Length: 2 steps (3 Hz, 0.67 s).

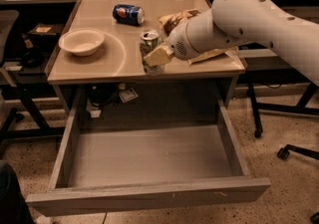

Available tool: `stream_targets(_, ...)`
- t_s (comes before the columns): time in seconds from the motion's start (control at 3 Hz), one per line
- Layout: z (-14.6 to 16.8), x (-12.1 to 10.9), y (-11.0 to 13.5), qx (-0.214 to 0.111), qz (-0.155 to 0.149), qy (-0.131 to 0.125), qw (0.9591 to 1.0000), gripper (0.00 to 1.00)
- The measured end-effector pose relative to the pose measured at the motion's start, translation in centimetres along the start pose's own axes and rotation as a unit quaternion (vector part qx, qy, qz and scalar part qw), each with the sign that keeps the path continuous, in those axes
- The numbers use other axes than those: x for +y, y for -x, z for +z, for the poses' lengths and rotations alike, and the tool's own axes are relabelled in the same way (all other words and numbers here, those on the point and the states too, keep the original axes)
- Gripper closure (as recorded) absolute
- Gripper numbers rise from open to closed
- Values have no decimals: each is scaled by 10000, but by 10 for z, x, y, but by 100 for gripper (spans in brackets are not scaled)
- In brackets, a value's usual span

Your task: Place 7up can into top drawer

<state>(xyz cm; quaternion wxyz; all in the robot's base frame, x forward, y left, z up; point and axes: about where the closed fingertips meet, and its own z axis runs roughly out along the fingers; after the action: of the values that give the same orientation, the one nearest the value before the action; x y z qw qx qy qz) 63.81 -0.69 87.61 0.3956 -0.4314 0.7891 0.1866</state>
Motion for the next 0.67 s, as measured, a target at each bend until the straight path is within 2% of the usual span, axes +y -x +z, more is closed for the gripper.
stream_targets(0.33,0,0,0,1,0,0,10000,100)
stream_targets(0.67,-16,5,-7,199,57,-93,9997,100)
